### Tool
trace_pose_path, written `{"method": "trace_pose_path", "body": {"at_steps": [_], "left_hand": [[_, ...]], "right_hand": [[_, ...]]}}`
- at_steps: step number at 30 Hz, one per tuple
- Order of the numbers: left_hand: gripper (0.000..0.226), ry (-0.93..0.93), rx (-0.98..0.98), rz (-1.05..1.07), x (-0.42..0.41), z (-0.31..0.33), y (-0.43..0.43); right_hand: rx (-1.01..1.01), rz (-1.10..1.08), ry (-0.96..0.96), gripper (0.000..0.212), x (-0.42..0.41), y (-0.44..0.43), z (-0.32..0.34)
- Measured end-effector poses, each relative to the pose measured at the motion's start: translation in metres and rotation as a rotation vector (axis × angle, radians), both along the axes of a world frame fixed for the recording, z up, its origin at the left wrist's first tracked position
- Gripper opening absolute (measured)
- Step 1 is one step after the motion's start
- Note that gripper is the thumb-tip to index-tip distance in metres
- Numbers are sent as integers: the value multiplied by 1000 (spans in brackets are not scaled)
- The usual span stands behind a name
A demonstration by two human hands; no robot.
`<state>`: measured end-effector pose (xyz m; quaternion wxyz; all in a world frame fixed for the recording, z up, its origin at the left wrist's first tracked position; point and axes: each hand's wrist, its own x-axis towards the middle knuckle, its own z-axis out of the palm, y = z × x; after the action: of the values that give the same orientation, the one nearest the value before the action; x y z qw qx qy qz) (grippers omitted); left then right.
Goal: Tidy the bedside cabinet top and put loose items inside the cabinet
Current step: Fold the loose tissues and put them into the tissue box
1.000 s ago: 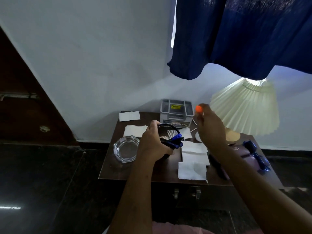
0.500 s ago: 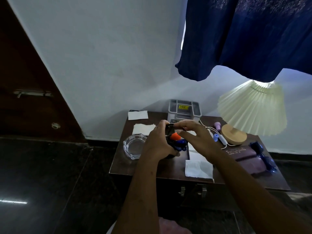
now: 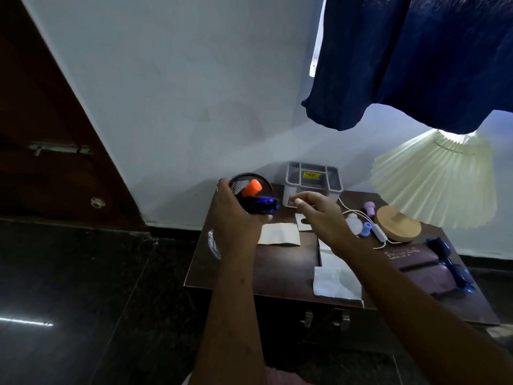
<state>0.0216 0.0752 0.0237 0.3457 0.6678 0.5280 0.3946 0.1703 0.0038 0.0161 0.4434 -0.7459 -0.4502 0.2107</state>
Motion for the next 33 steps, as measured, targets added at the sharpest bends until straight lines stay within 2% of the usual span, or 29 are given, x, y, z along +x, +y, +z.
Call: {"method": "trace_pose_path", "body": {"at_steps": [3,6,13,18,22,24,26,28,31,33], "left_hand": [[93,-54,-6,167,-11,-4,19],[92,-57,-27,265,-19,-13,48],[93,-79,-82,352,-10,-30,112],[88,-142,-58,370,2,-37,136],[86,-156,-70,364,9,-44,141],[88,-138,-89,338,14,-49,138],[90,-113,-97,308,21,-52,135],[91,-96,-111,273,27,-55,132],[95,-71,-135,203,36,-61,128],[100,-52,-135,151,40,-64,127]], "right_hand": [[-93,56,-71,23,-7,36,-16],[-190,152,-221,32,-11,84,-34],[-397,336,-621,46,-2,177,-78],[-324,296,-767,30,7,194,-90],[-258,234,-957,15,9,180,-90],[-242,145,-917,15,9,170,-84],[-220,45,-759,19,5,159,-73],[-187,36,-673,26,-2,145,-61],[-118,97,-724,34,-5,115,-47],[-142,102,-749,30,1,102,-39]]}}
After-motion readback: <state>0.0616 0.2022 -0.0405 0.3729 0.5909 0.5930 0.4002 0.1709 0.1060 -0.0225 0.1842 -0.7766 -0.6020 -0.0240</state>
